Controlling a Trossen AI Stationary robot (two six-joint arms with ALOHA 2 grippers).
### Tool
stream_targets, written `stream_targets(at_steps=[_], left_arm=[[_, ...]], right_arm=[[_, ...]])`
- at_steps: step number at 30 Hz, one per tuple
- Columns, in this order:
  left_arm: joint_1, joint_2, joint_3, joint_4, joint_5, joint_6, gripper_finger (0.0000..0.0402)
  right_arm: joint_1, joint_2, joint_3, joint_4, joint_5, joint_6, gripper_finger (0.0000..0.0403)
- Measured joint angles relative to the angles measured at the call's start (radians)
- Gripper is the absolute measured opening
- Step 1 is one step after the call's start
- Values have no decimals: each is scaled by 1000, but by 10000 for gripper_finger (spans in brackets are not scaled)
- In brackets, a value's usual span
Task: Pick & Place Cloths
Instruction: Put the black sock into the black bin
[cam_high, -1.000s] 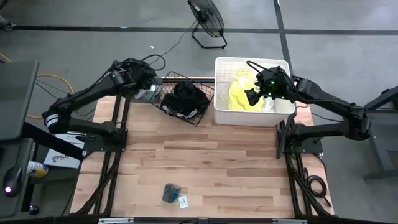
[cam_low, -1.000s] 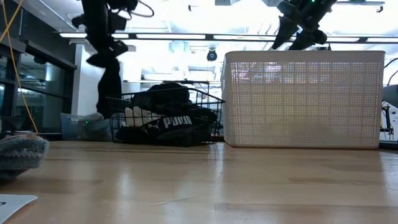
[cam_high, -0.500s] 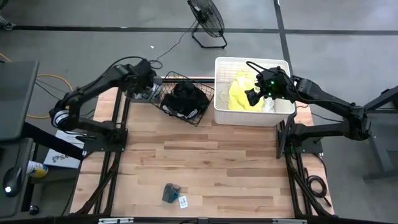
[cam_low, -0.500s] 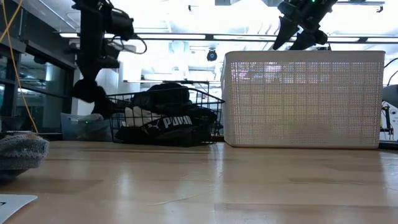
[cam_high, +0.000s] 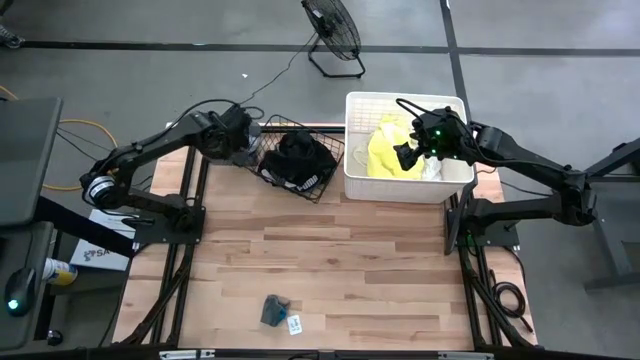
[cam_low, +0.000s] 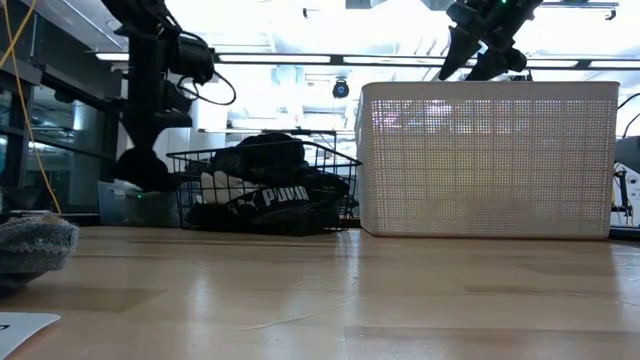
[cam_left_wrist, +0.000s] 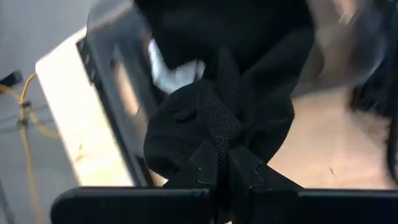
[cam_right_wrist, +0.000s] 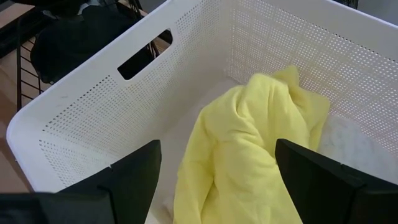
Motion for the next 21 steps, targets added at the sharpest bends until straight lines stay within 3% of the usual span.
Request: stream_targets(at_steps=[11,21], left_arm=[[0,12,-5,184,-31,-8,4],[1,187,-5,219,-68,-8,5]], right_arm=[[0,0,0,0,3,0,307],[0,0,0,1,0,0,307]])
